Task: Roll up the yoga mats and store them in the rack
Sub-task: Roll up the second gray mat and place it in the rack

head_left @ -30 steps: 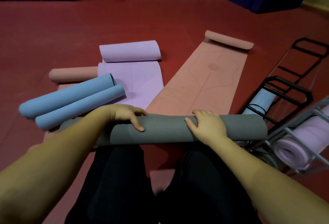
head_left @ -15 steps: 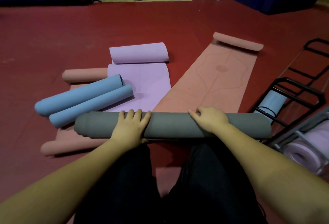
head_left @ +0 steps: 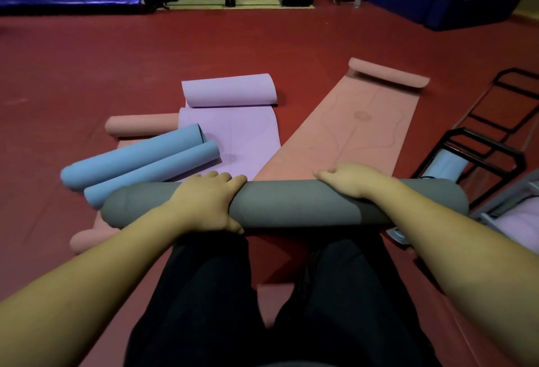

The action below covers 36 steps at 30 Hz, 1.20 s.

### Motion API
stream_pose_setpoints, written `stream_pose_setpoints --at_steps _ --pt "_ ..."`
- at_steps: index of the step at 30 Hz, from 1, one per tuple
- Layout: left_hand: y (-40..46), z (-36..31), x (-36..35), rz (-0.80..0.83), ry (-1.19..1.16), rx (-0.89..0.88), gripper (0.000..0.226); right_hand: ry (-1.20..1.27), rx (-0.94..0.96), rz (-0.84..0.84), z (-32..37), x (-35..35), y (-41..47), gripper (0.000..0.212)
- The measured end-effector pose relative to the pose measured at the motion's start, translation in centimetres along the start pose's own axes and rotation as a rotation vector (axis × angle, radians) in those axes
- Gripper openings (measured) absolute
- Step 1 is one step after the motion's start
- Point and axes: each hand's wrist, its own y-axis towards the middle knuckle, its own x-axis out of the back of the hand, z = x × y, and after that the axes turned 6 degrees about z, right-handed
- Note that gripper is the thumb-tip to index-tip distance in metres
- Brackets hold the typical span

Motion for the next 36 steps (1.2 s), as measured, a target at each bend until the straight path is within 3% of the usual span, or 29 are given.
stream_pose_setpoints --at_steps 3,6,9,13,15,18,26,31,36 --pt "-0.5 0.3 0.6 0.116 -0.078 -0.015 0.082 0.037 -0.020 0.130 0.4 0.1 -0.3 0.070" --pt "-0.1 0.1 -0.4 0.276 -0.166 -0.025 0.092 0.107 -0.015 0.249 0.6 -1.2 -0.1 0.064" --pt "1.1 0.4 -0.4 0.375 -0.275 -0.024 0.099 0.171 -0.027 0.268 0.3 -1.8 0.3 0.065" --pt "3.1 1.7 0.2 0.535 -0.441 0.001 0.103 0.232 0.092 0.041 -0.7 -1.3 0.6 0.052" --pt "4.0 2.4 0.3 0.597 -0.536 0.013 0.086 0.282 0.118 -0.052 -1.7 -1.2 0.4 0.049" --pt "5.1 3.1 0.3 0.679 -0.684 0.034 0.069 0.134 0.114 -0.156 -3.7 -1.4 -0.4 0.057" --pt "7.8 3.7 -0.2 0.883 -0.927 0.085 0.084 -0.113 0.041 -0.304 -6.3 -5.6 -0.3 0.077" --pt "7.4 4.0 -0.3 0.791 -0.963 0.088 0.075 -0.108 0.000 -0.345 -6.1 -5.5 1.0 0.069" --pt "5.7 4.2 -0.7 0.306 -0.663 -0.047 0.077 -0.060 -0.009 -0.275 -5.9 -5.0 2.1 0.064"
